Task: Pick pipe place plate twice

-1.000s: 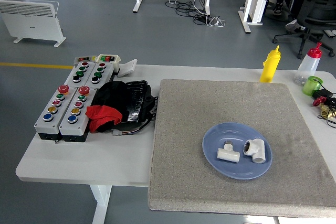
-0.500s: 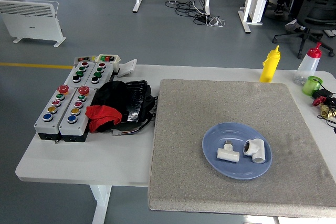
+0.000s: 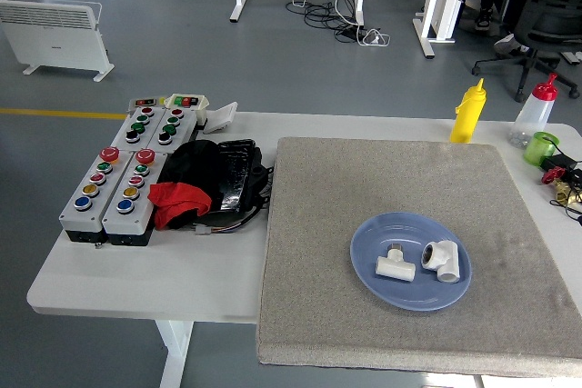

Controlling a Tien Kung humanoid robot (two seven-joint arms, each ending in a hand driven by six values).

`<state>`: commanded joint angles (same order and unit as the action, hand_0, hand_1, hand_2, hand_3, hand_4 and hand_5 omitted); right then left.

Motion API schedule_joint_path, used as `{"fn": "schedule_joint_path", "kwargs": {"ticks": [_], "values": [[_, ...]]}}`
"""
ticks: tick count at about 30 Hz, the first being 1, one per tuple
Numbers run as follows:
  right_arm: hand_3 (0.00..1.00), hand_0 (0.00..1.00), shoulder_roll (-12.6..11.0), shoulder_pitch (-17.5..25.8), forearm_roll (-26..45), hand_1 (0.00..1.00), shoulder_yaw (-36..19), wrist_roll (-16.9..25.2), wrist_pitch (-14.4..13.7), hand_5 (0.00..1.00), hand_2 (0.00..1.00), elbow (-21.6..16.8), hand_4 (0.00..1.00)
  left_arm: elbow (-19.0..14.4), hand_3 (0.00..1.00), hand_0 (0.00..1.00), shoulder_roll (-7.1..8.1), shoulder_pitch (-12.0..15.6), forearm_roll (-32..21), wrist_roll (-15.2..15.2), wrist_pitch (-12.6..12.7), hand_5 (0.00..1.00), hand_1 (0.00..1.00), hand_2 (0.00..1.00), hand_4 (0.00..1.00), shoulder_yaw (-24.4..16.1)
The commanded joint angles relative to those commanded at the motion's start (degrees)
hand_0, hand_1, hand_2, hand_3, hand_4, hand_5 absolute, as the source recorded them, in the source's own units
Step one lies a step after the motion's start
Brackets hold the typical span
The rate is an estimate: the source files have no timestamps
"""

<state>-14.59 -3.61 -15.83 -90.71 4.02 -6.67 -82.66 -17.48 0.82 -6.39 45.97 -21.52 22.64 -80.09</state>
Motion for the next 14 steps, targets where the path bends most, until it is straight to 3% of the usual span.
{"fn": "schedule_joint_path", "kwargs": {"ticks": [14], "values": [[0.762,0.787,0.06,1.23,-0.42,0.742,0.28,-0.43,0.59,0.317,0.781,-0.07,0.531,0.22,0.74,0.729,-0.19,1.87,-1.7,0.64,-0.1,0.998,0.689,0.697,0.381,0.88]]}}
